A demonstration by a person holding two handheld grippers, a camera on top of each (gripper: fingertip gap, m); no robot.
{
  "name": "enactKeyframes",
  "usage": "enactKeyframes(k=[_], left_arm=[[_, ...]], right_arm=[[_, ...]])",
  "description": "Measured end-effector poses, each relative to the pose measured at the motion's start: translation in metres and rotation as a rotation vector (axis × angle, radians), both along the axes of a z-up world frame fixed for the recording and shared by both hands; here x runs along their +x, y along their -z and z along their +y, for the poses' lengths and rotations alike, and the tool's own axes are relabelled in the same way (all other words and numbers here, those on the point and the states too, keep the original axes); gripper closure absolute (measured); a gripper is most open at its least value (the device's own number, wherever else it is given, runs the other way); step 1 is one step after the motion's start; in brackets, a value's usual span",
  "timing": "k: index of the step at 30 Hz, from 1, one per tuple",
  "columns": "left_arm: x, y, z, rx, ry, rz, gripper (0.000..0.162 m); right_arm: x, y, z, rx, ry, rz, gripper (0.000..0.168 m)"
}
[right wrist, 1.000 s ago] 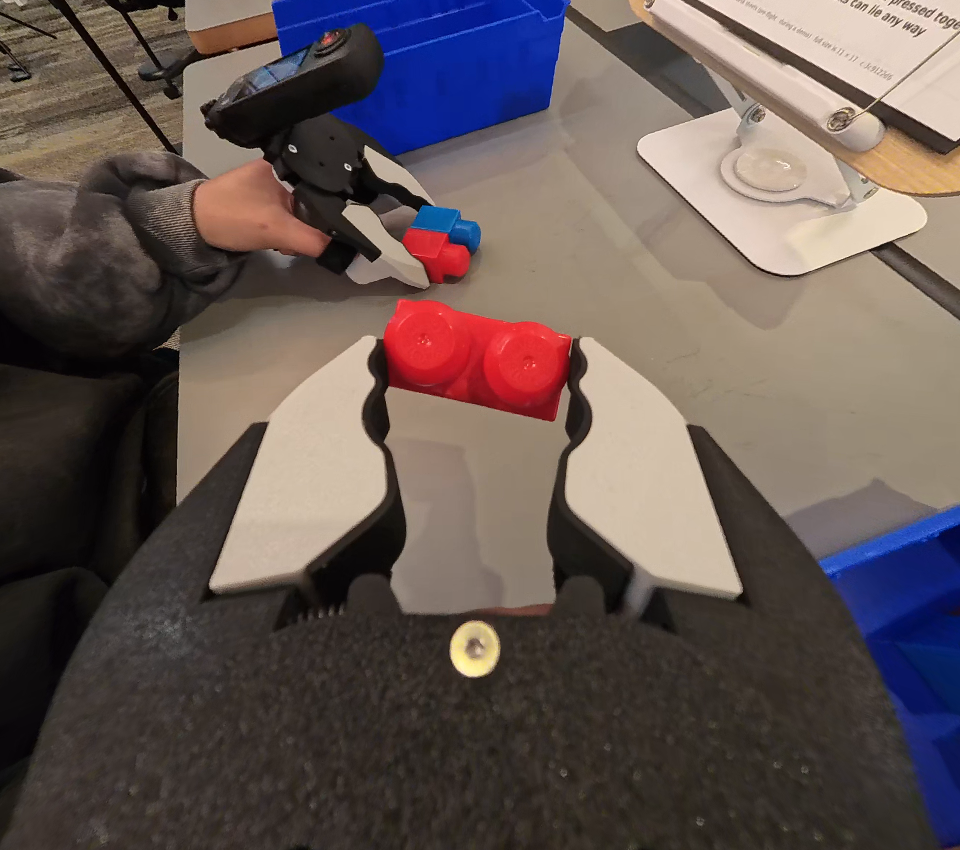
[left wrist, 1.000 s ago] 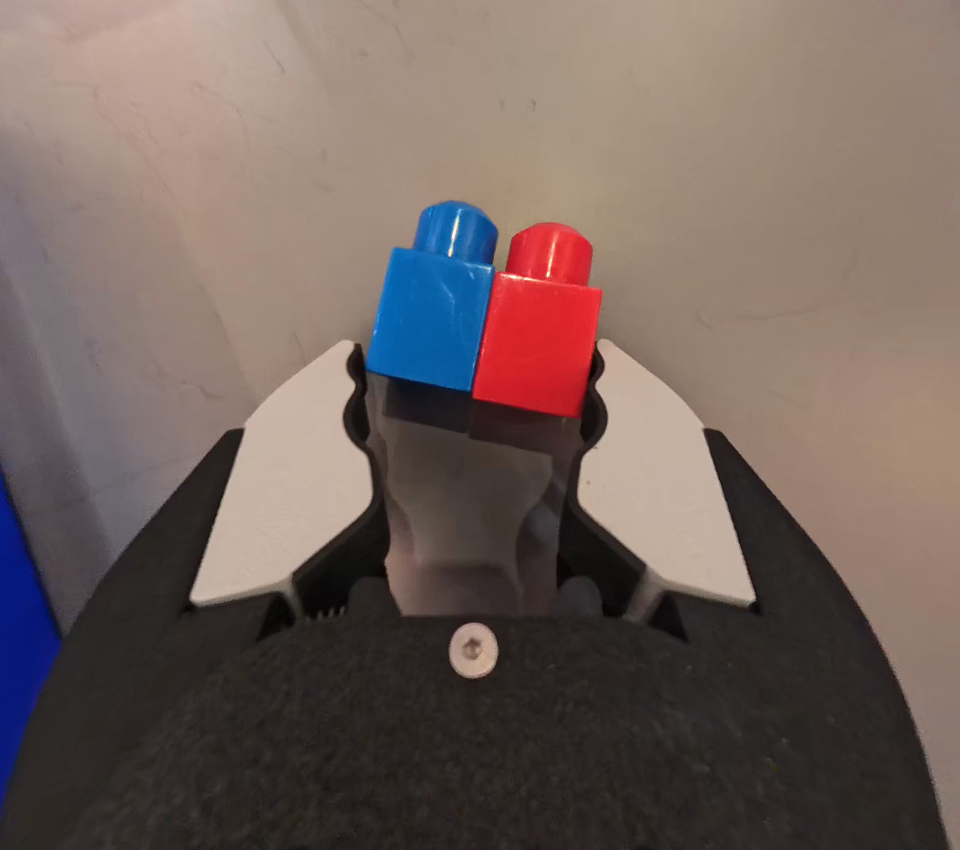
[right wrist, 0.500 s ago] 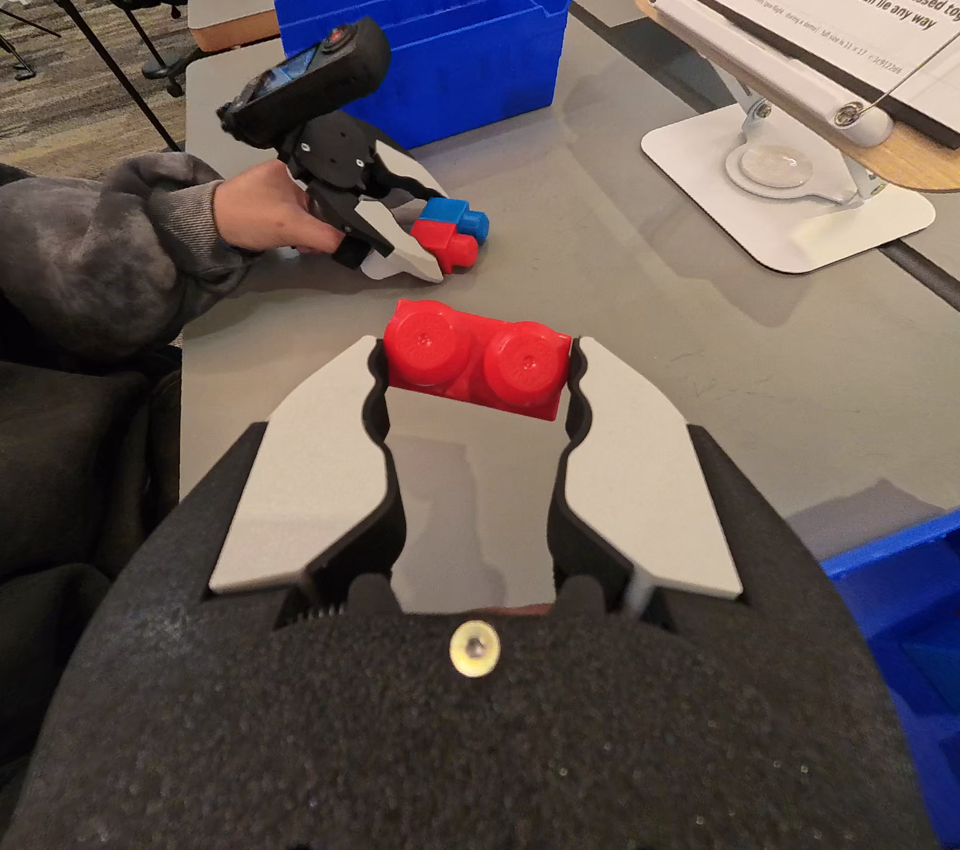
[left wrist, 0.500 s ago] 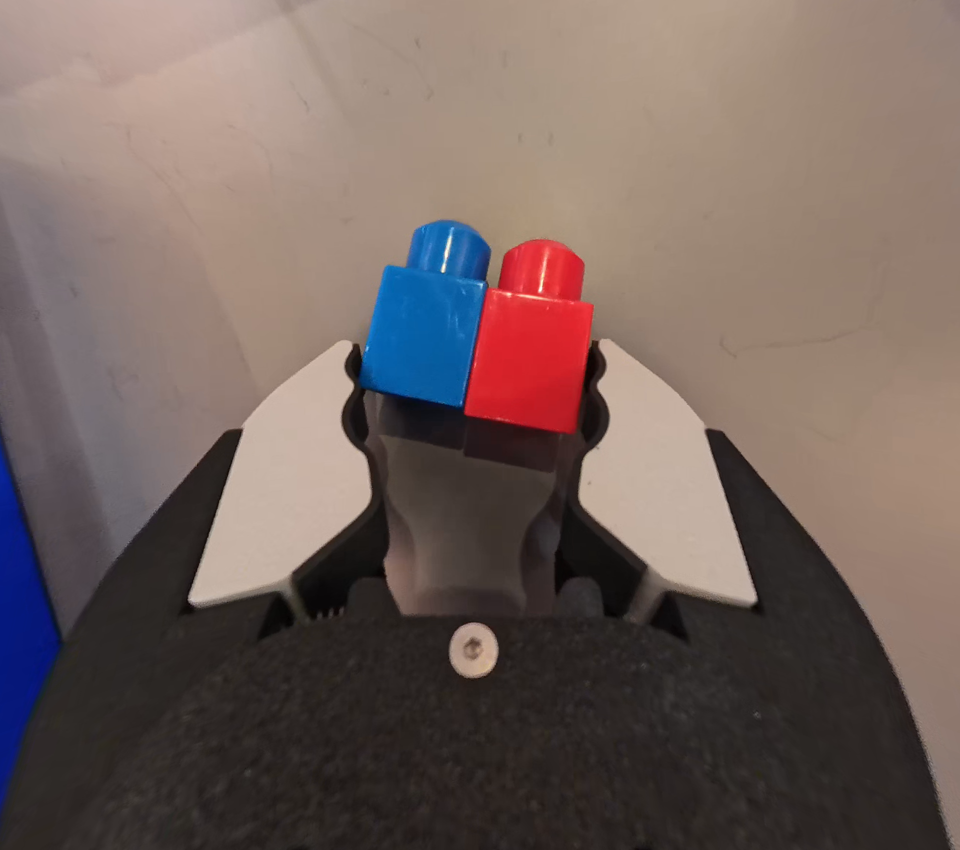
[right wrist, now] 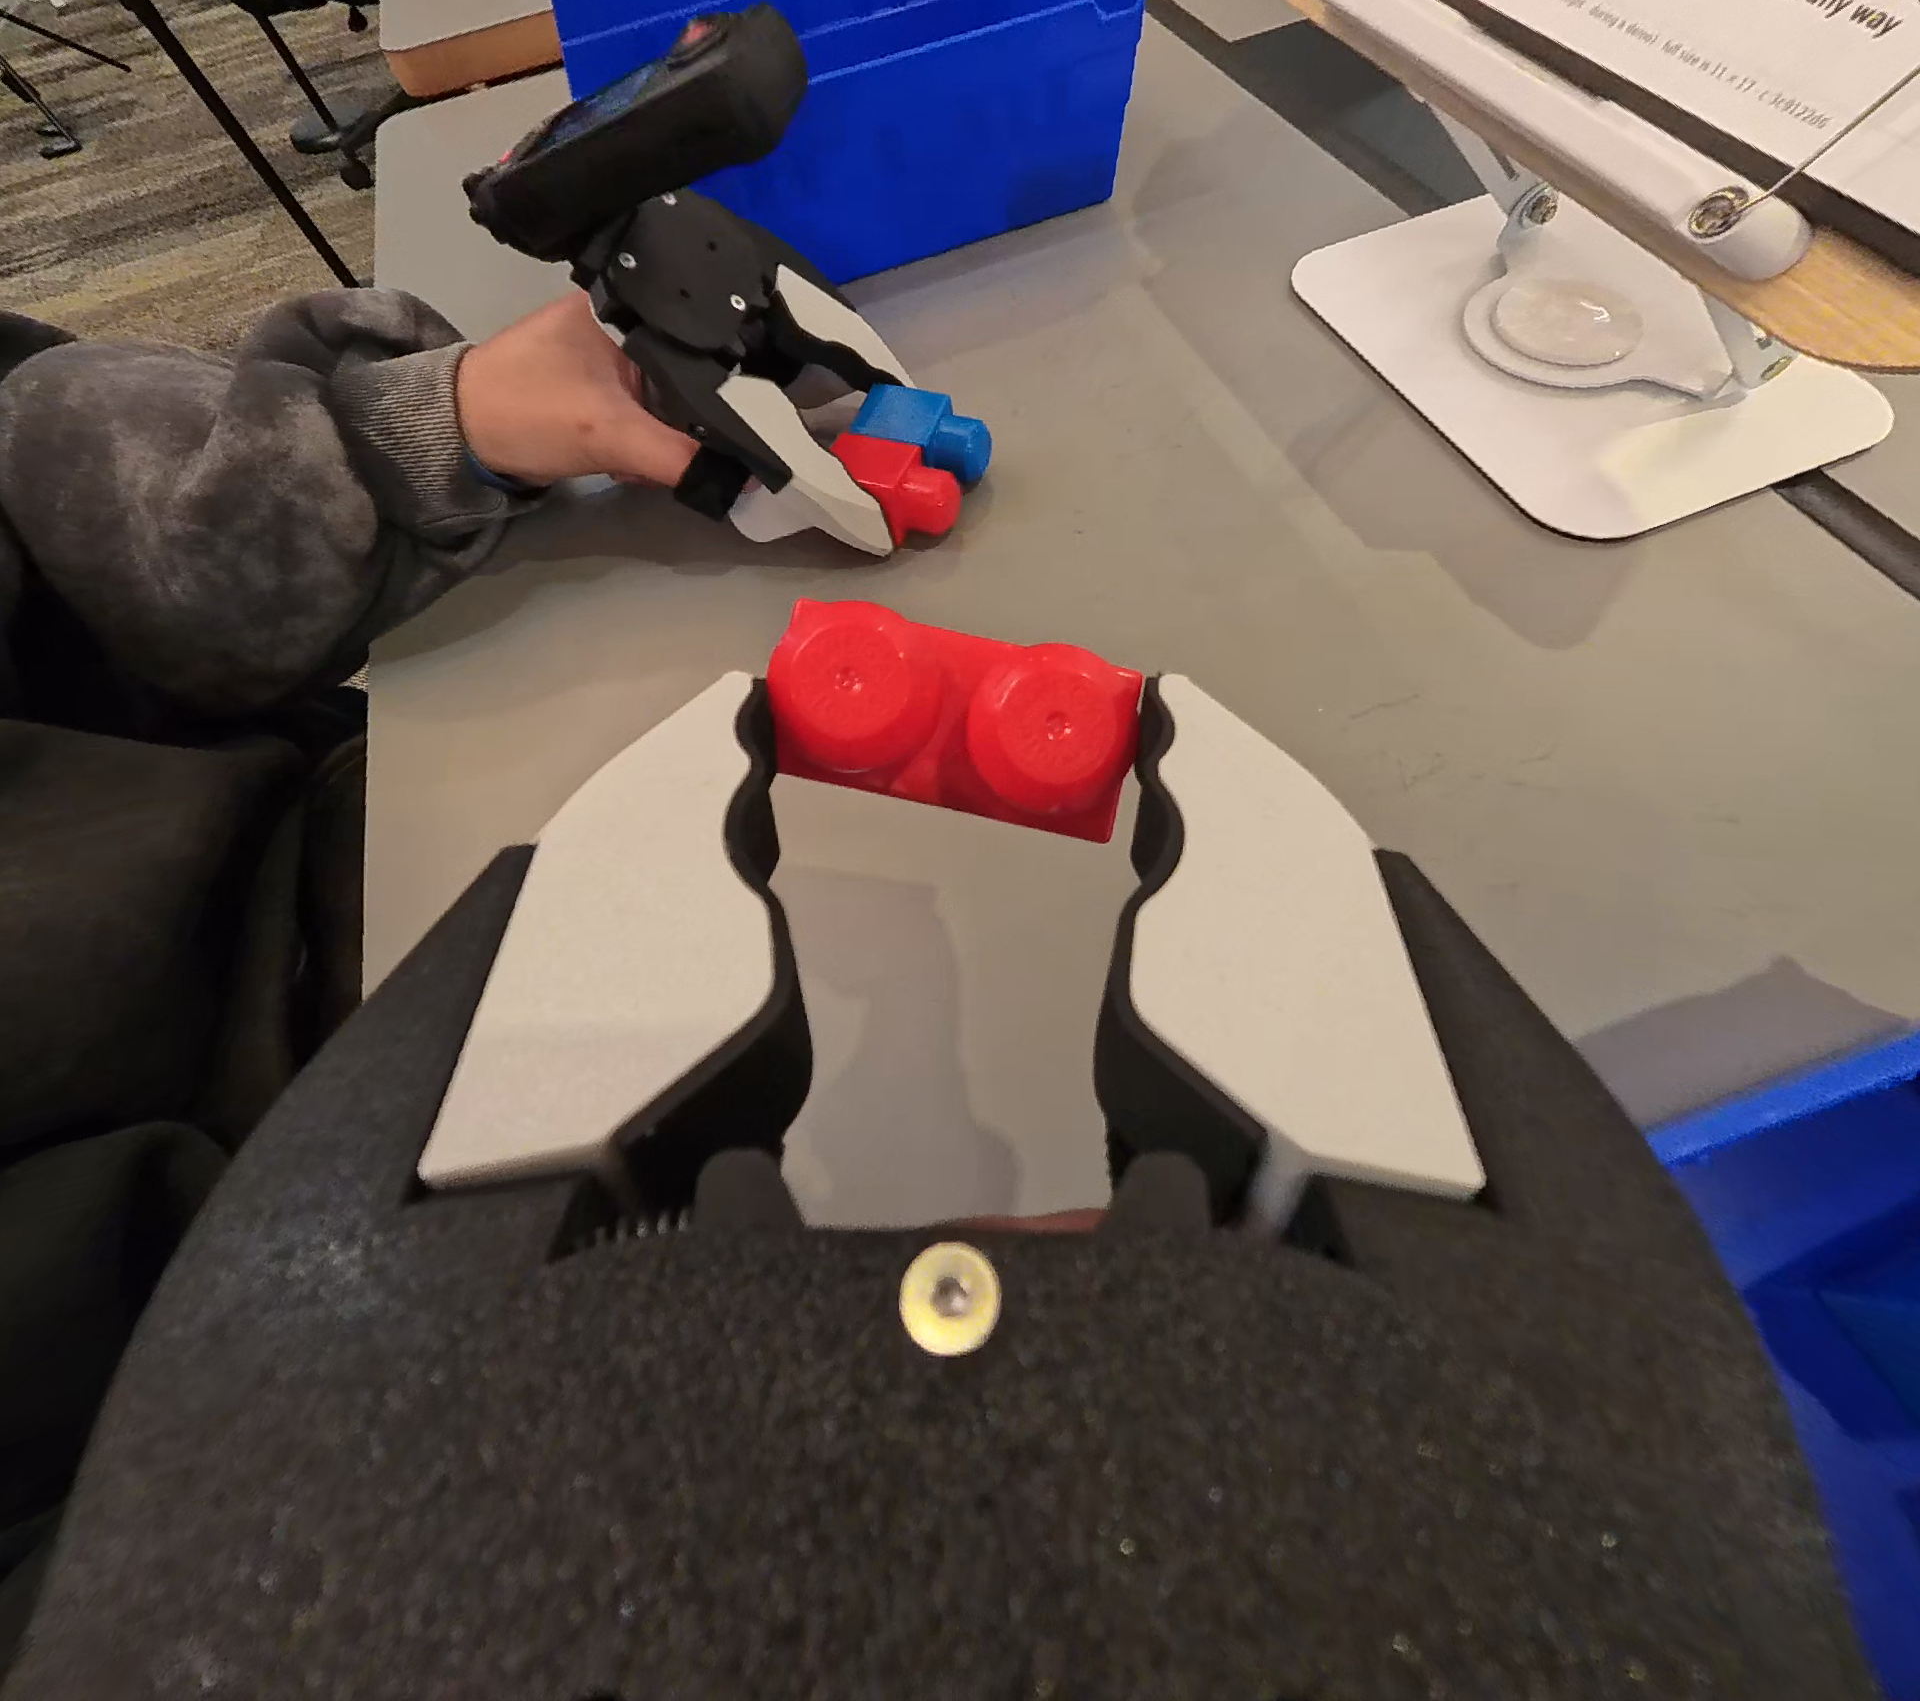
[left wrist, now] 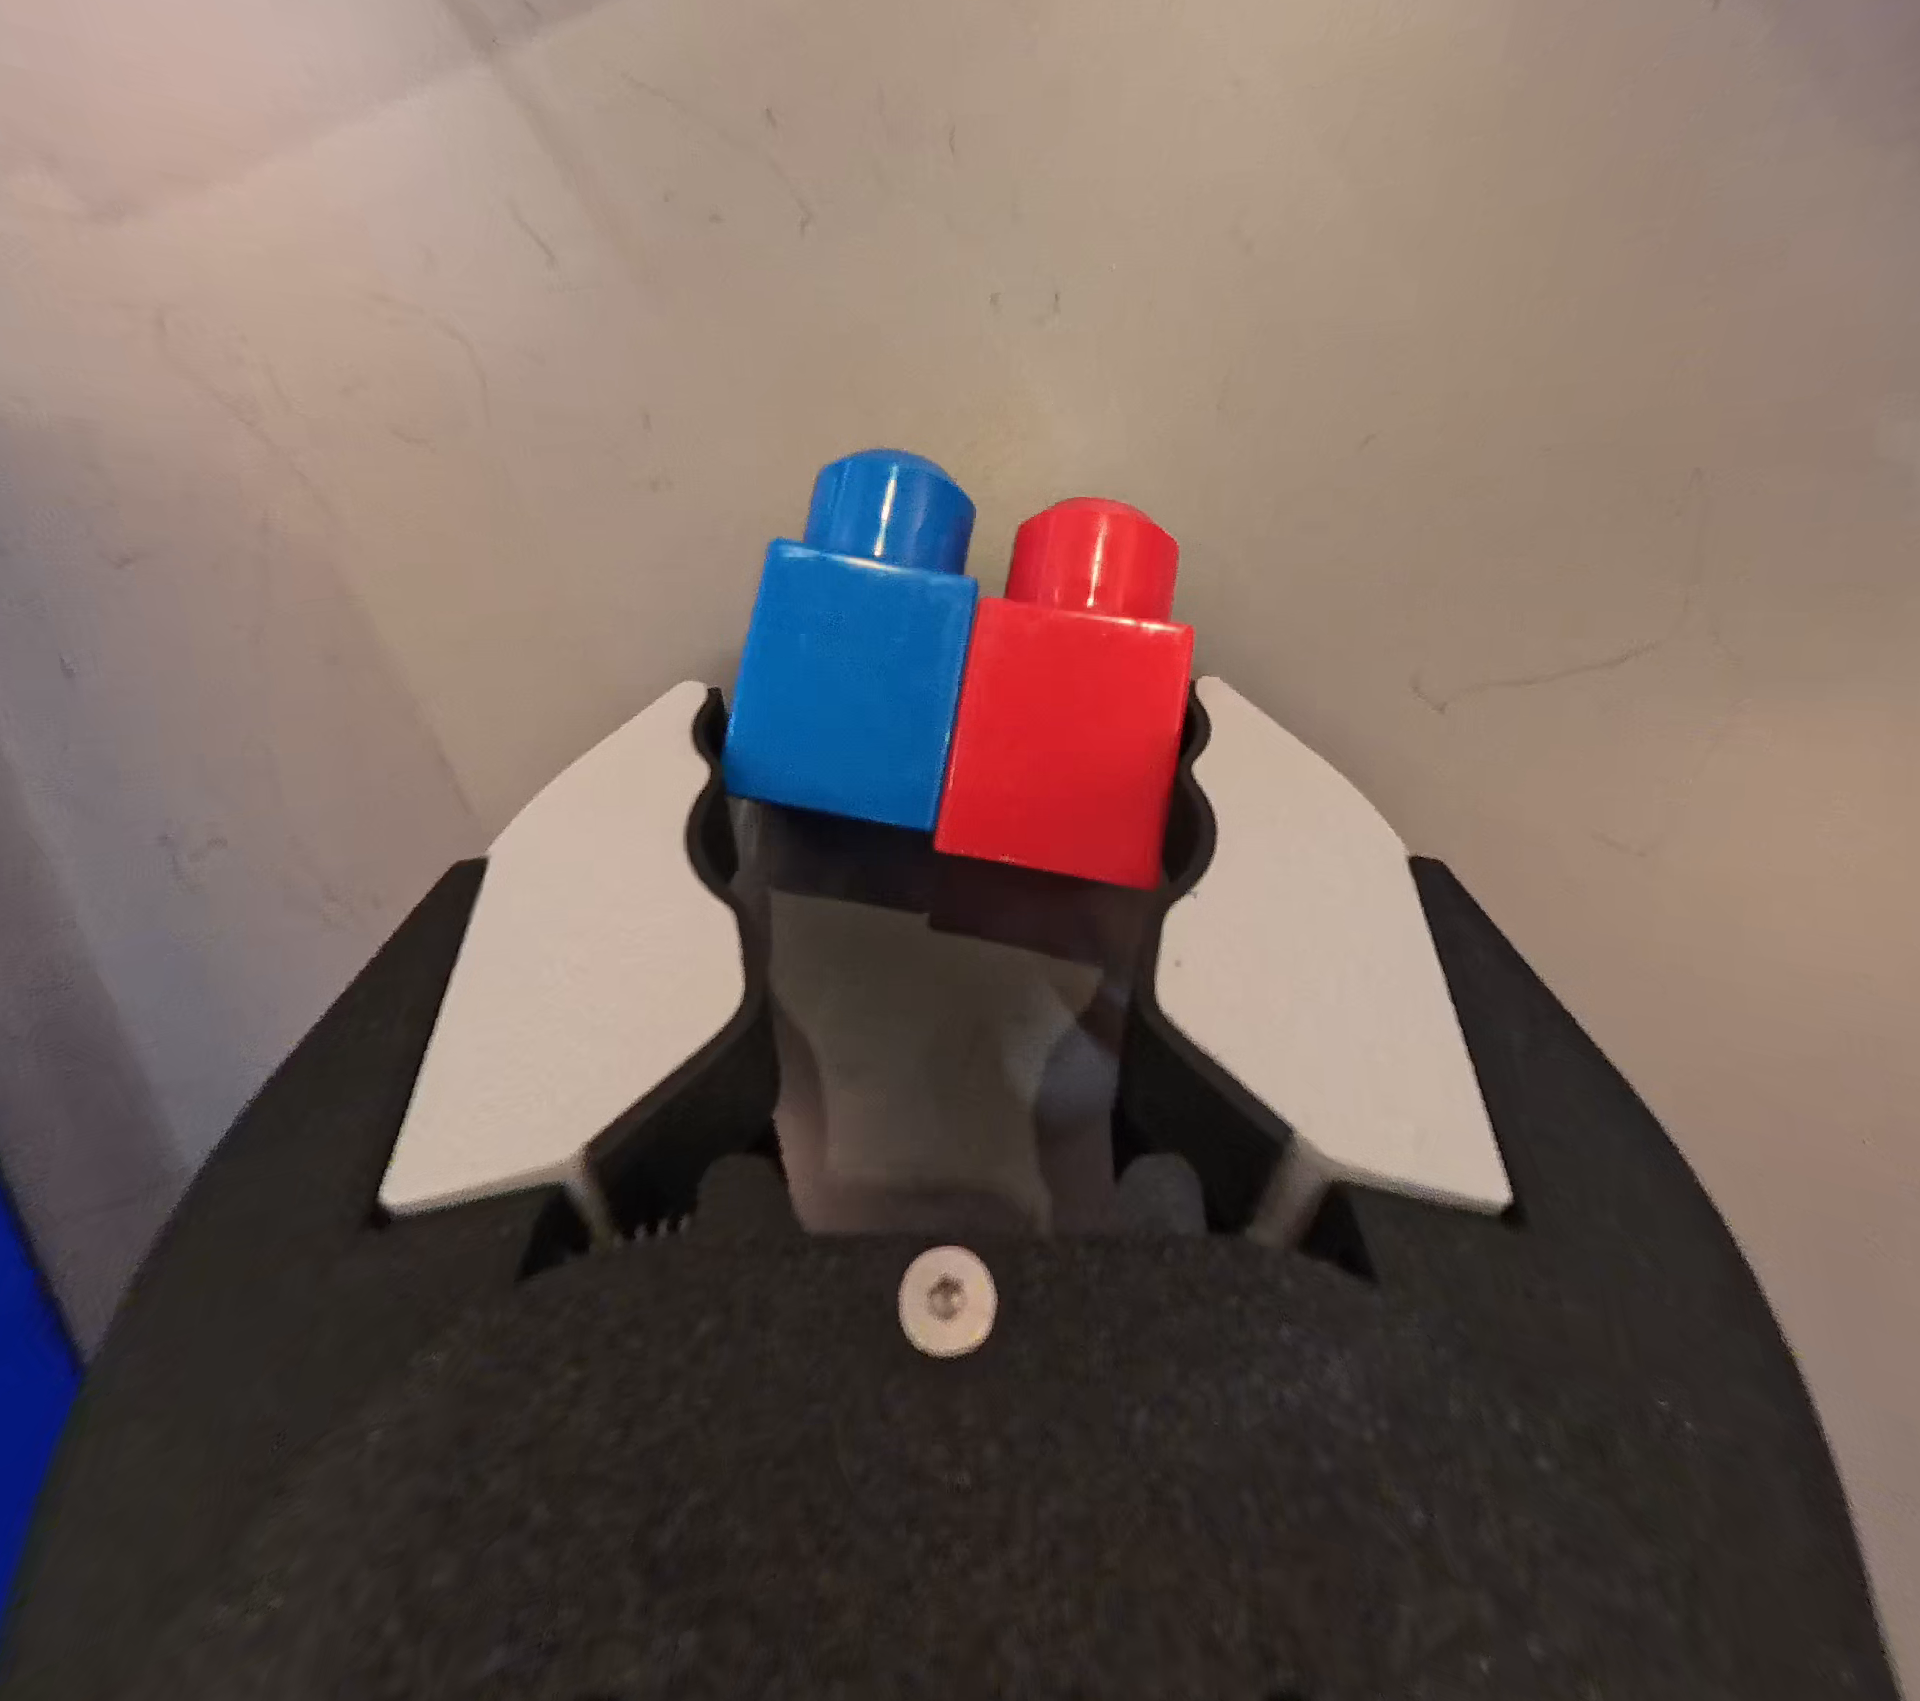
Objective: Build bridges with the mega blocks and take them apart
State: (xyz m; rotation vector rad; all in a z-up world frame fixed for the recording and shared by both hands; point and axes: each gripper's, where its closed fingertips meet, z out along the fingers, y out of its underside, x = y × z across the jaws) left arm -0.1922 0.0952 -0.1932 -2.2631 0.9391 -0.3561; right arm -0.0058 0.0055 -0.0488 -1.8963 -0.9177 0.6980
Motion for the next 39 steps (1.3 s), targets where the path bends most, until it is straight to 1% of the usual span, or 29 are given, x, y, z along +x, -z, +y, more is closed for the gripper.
enactKeyframes(k=[6, 11, 13, 15, 17, 19, 21, 25, 29, 34, 36, 39], left_arm=[[-0.003, -0.001, -0.004, -0.003, 0.047, -0.002, 0.082], [-0.009, 0.001, -0.006, -0.029, 0.040, -0.020, 0.081], [-0.009, -0.004, -0.007, -0.016, 0.042, -0.046, 0.080], [-0.012, -0.012, -0.014, 0.005, 0.057, -0.068, 0.070], [-0.026, -0.015, -0.018, 0.051, 0.054, -0.016, 0.072], [-0.041, -0.012, -0.020, 0.077, 0.038, 0.057, 0.076], [-0.046, -0.008, -0.020, 0.087, 0.032, 0.087, 0.078], [-0.039, -0.001, -0.015, 0.078, 0.025, 0.079, 0.078], [-0.032, -0.002, -0.015, 0.069, 0.021, 0.062, 0.078], [-0.024, -0.009, -0.017, 0.065, 0.025, -0.018, 0.068], [-0.020, -0.009, -0.015, 0.031, 0.003, -0.058, 0.062], [-0.012, -0.005, -0.011, -0.031, -0.012, -0.092, 0.059]], right_arm=[[0.001, -0.001, 0.001, 0.005, 0.004, 0.005, 0.101], [-0.001, 0.001, 0.001, -0.004, -0.002, 0.004, 0.101], [-0.001, 0.002, 0.001, -0.008, -0.002, 0.002, 0.101], [-0.002, 0.004, 0.001, -0.011, -0.002, -0.001, 0.101], [-0.001, 0.004, 0.000, -0.011, -0.003, 0.000, 0.101], [0.000, 0.004, 0.001, -0.012, 0.000, 0.002, 0.101], [0.000, 0.004, 0.002, -0.013, 0.000, 0.004, 0.101], [-0.002, 0.004, 0.002, -0.013, -0.003, 0.000, 0.101], [-0.003, 0.006, 0.002, -0.019, -0.007, -0.004, 0.101], [-0.001, 0.005, 0.002, -0.017, -0.007, 0.006, 0.101], [-0.001, 0.006, 0.002, -0.018, -0.009, 0.005, 0.101], [-0.003, 0.006, 0.002, -0.019, -0.011, 0.000, 0.101]])
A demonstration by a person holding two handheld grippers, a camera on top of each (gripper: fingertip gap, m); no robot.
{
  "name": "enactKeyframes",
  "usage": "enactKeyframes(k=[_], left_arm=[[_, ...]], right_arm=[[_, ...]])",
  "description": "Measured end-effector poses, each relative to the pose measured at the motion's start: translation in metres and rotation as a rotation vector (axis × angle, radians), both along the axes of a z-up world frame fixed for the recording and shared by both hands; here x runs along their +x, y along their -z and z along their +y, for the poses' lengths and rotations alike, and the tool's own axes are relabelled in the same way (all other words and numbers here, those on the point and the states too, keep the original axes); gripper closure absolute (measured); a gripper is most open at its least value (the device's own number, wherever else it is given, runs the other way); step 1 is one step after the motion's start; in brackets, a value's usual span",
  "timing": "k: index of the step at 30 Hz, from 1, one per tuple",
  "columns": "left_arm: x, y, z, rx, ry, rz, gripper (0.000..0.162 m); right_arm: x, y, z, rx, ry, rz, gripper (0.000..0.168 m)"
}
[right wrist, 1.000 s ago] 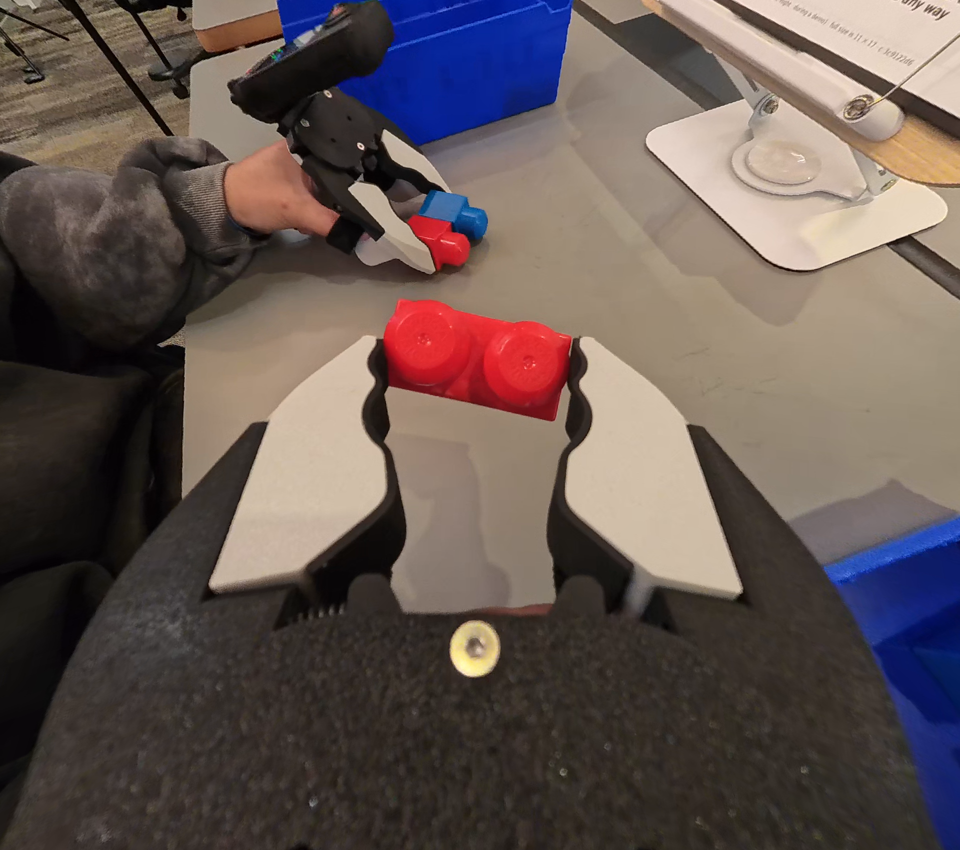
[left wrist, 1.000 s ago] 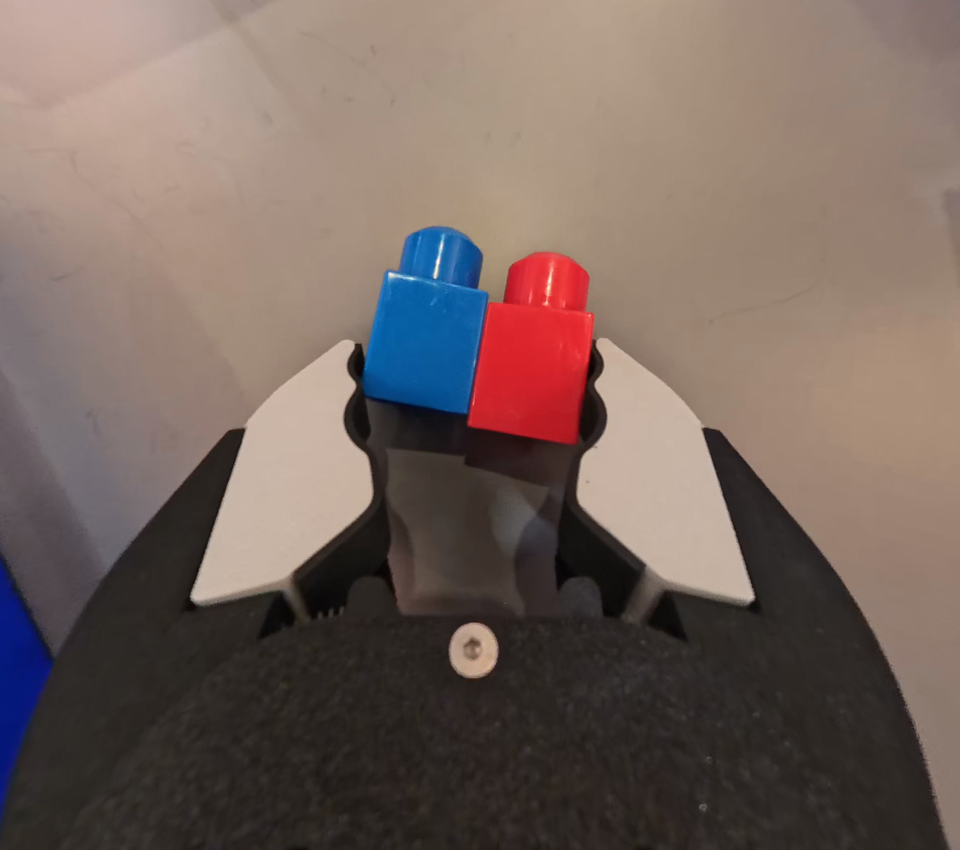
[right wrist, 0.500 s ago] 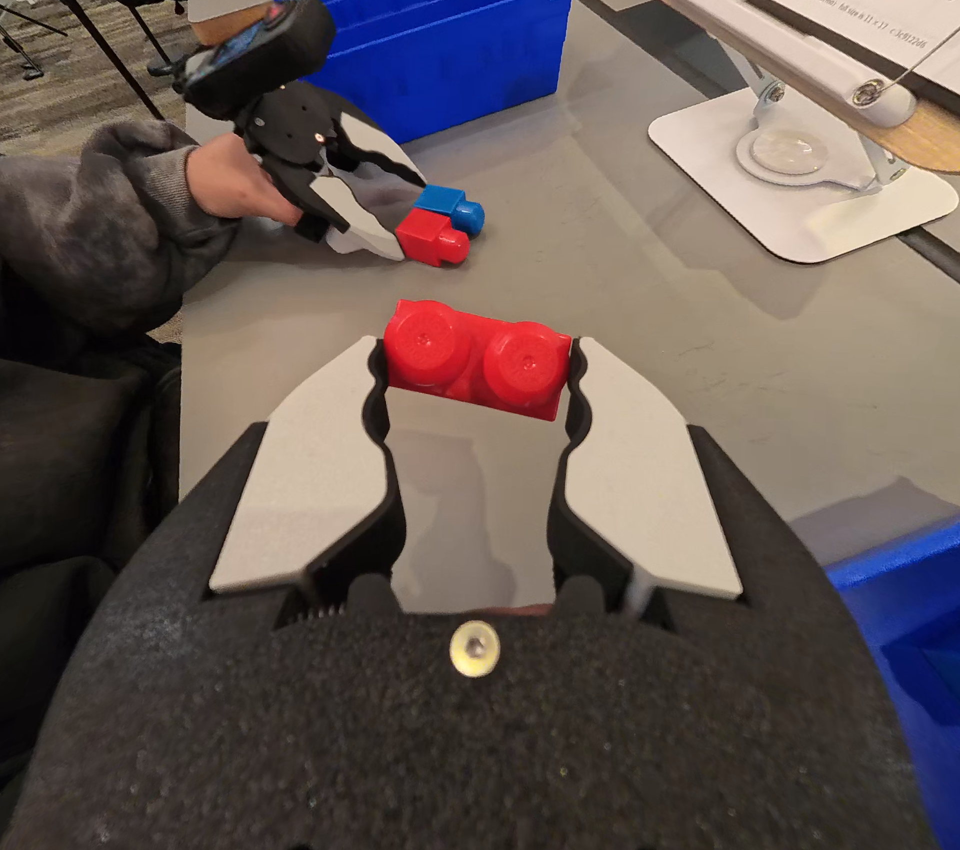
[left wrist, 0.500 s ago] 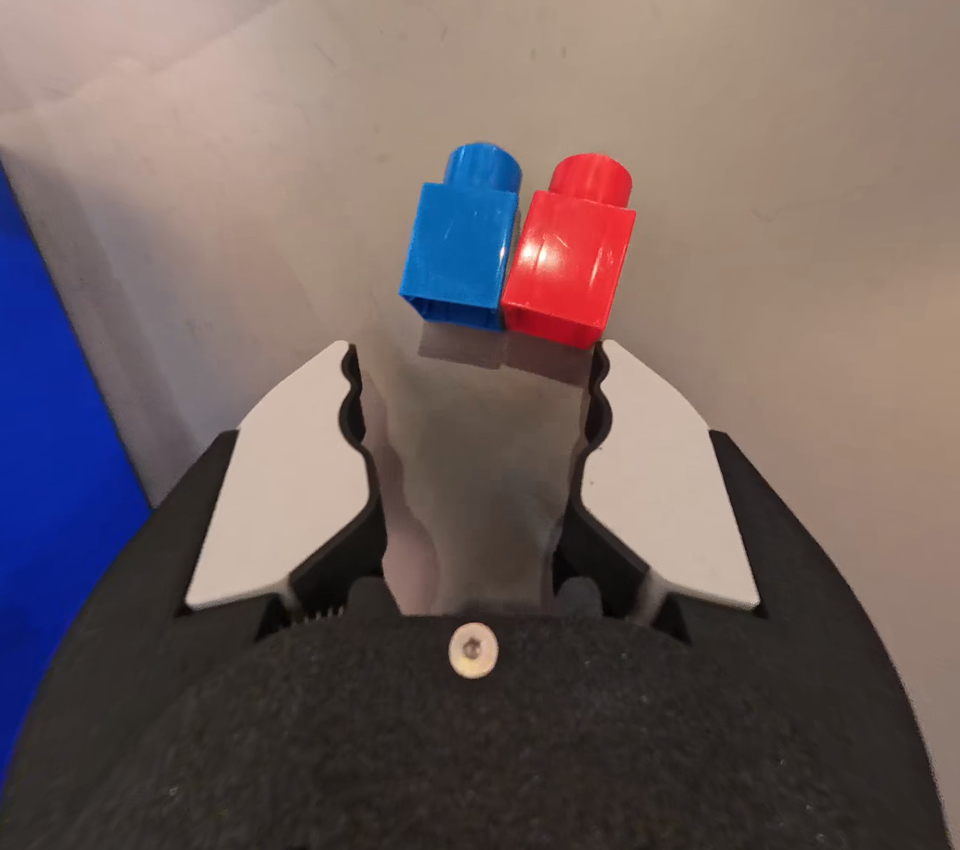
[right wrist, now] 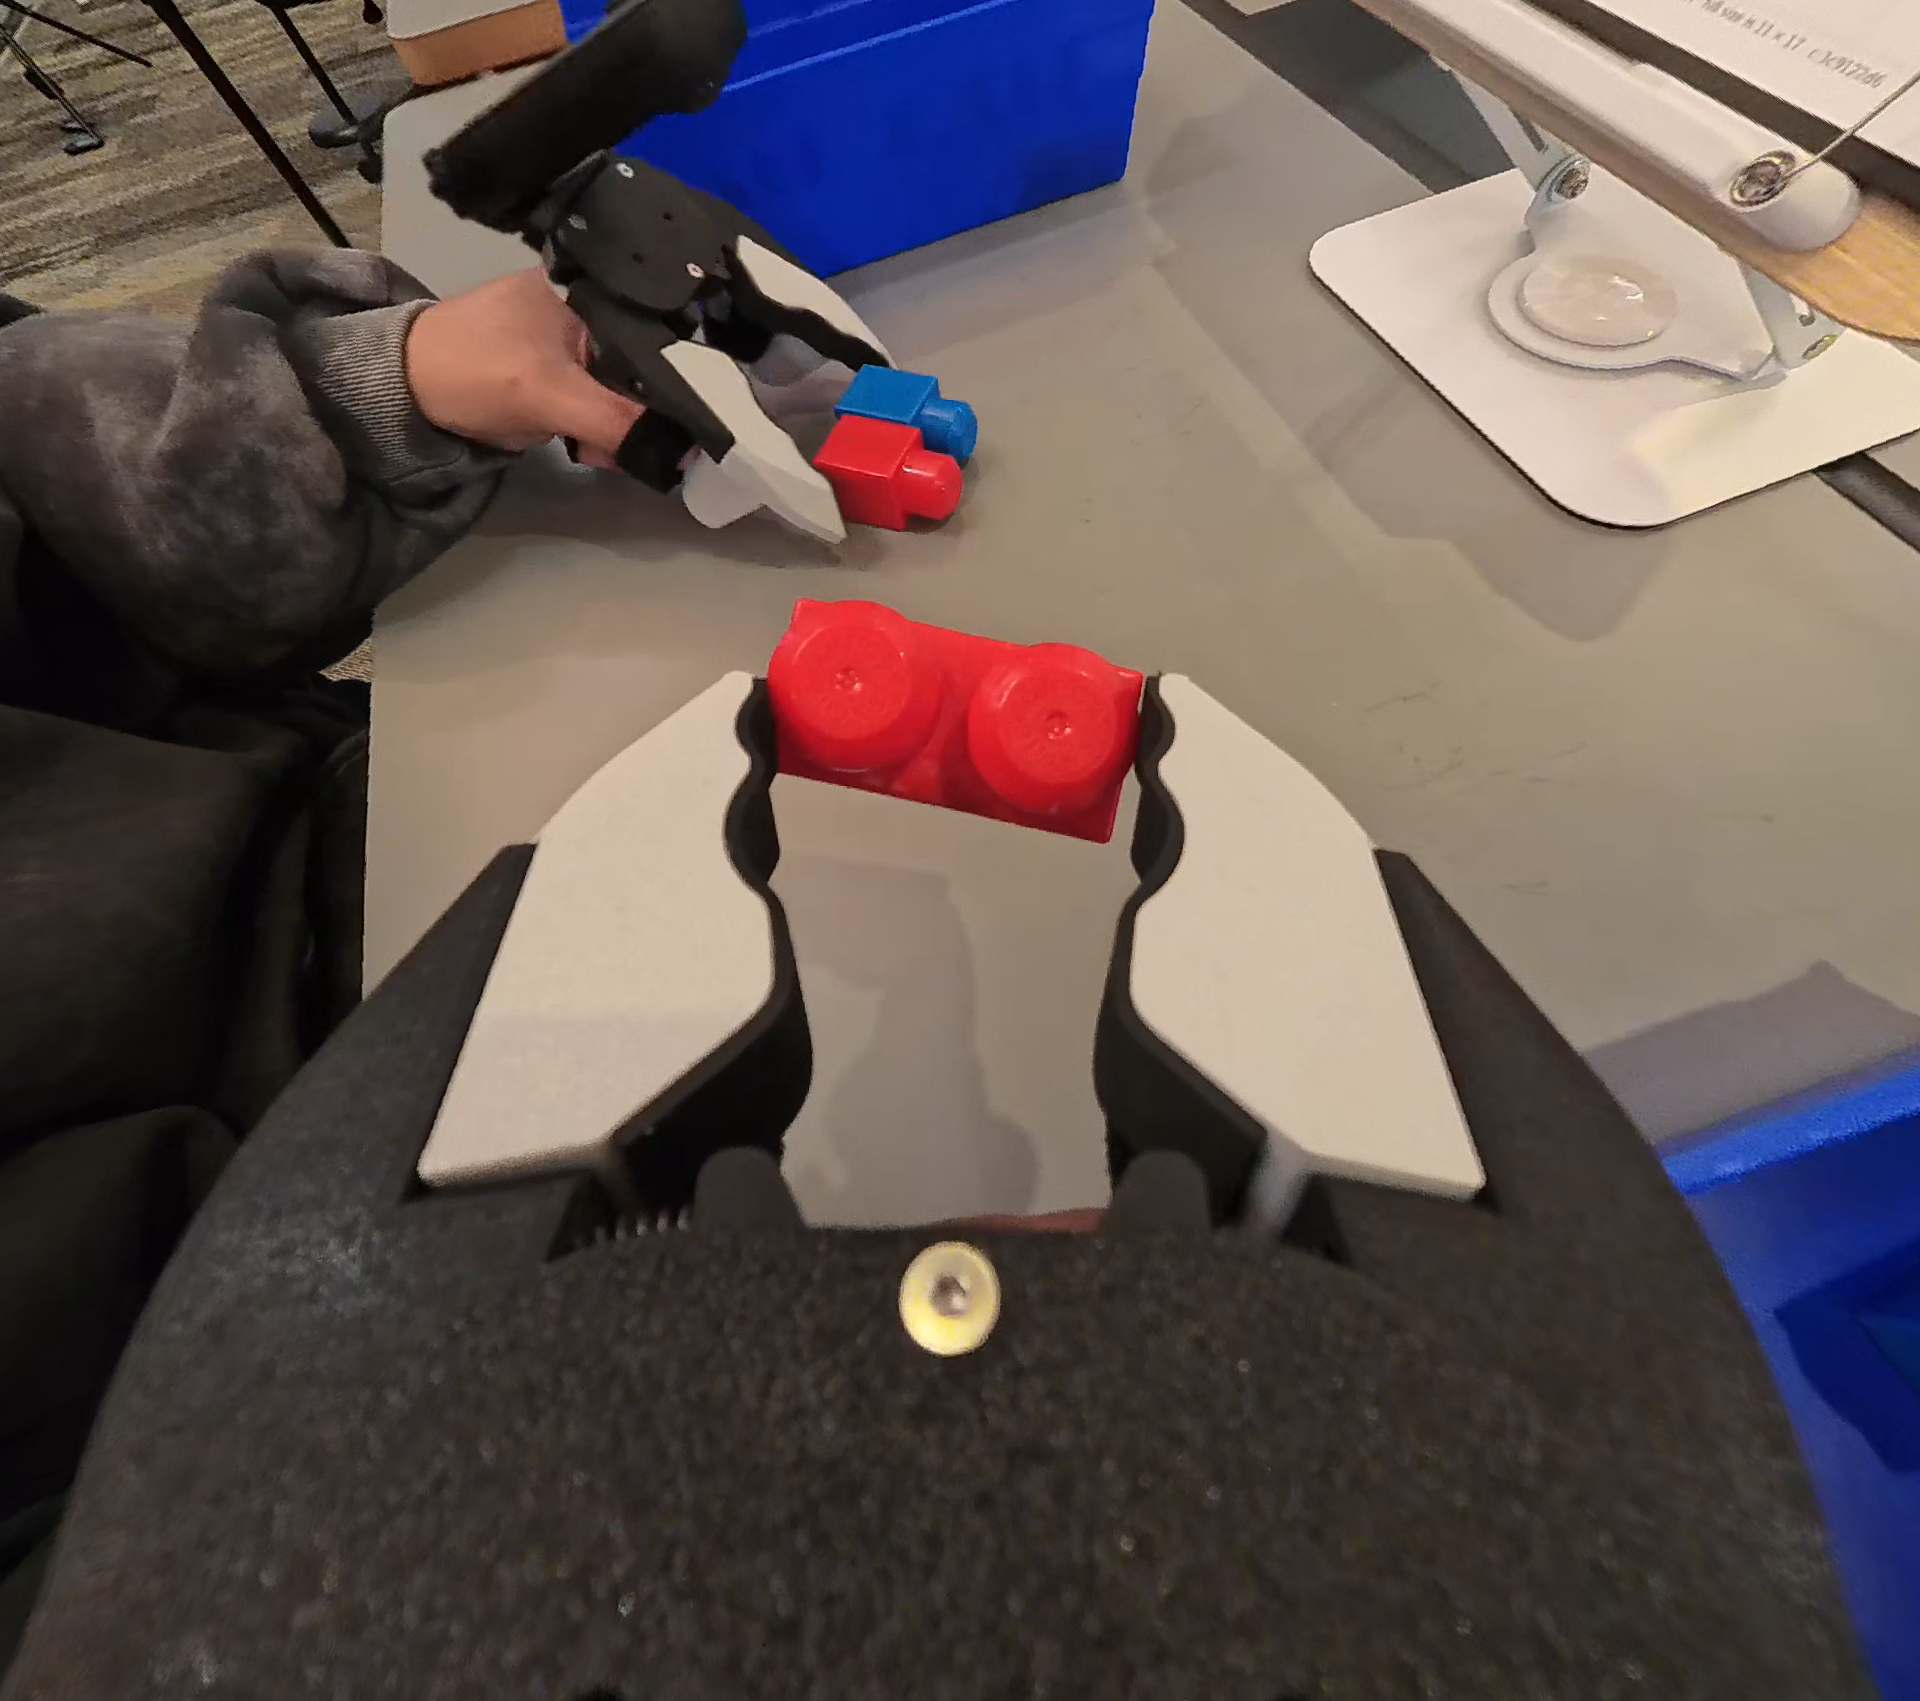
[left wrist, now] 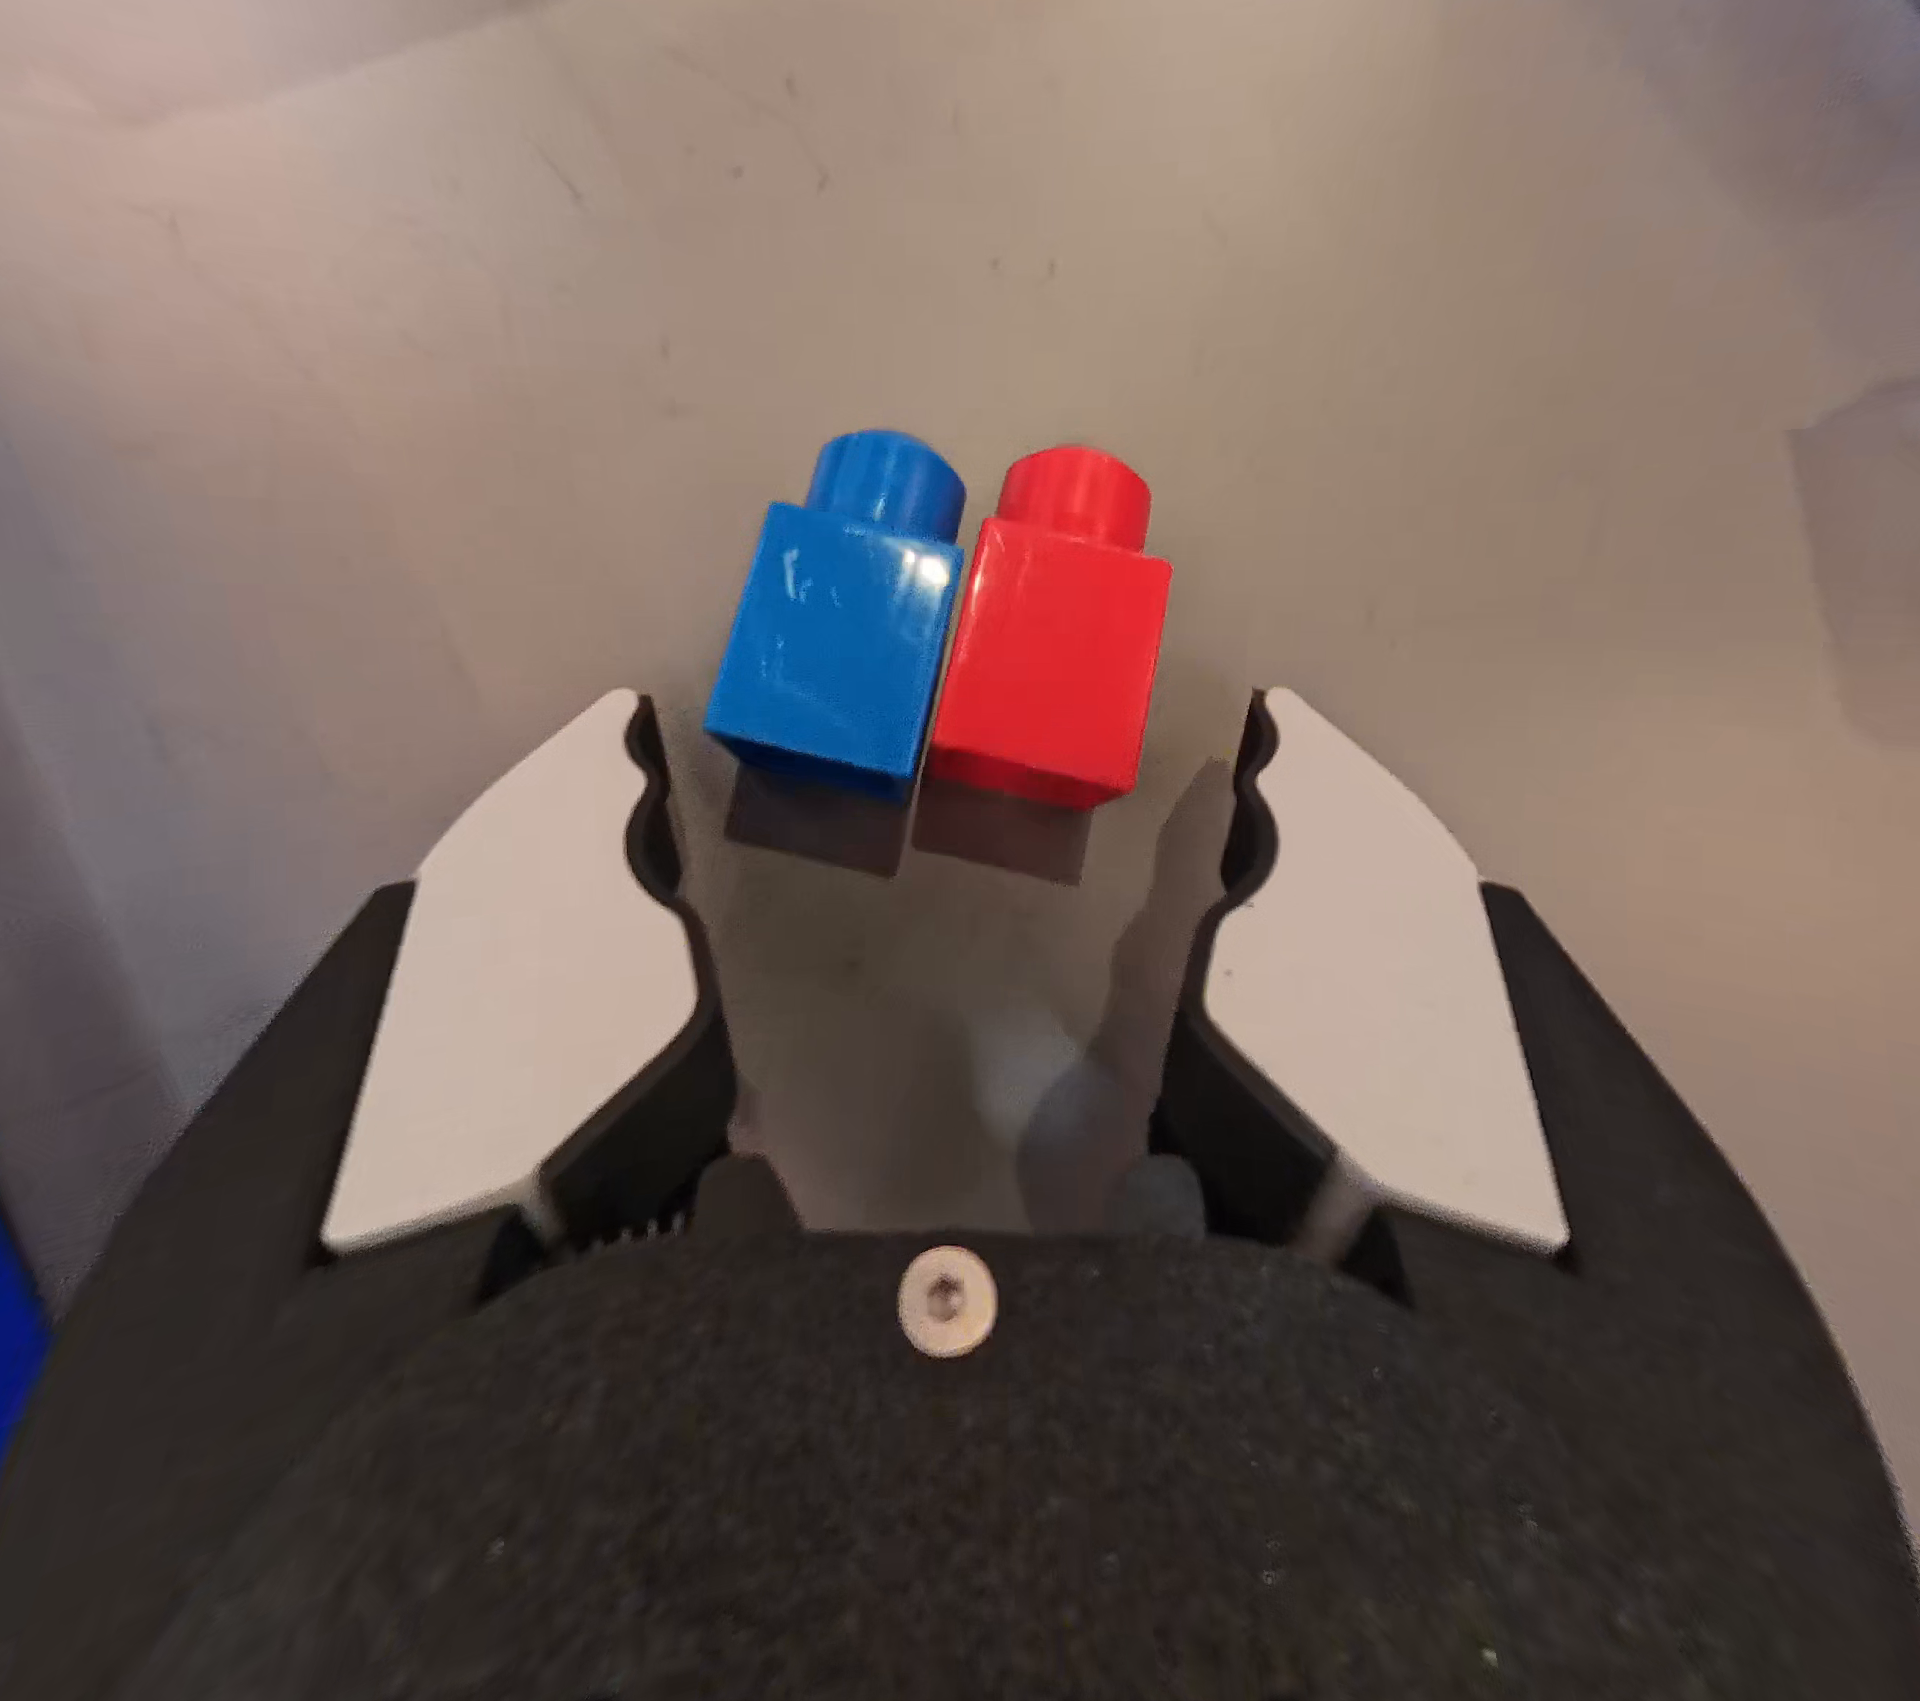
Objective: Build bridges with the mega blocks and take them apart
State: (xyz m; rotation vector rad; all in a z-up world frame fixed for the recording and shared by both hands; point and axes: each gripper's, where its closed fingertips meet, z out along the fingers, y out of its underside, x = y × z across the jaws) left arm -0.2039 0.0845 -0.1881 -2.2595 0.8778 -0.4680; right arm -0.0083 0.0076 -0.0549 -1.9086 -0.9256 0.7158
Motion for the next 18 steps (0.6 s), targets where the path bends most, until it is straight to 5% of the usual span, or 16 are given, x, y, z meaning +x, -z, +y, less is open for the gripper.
enactKeyframes(k=[18], left_arm=[[0.010, 0.005, 0.011, 0.047, 0.027, 0.108, 0.077]], right_arm=[[0.000, -0.002, -0.001, 0.007, -0.002, 0.002, 0.101]])
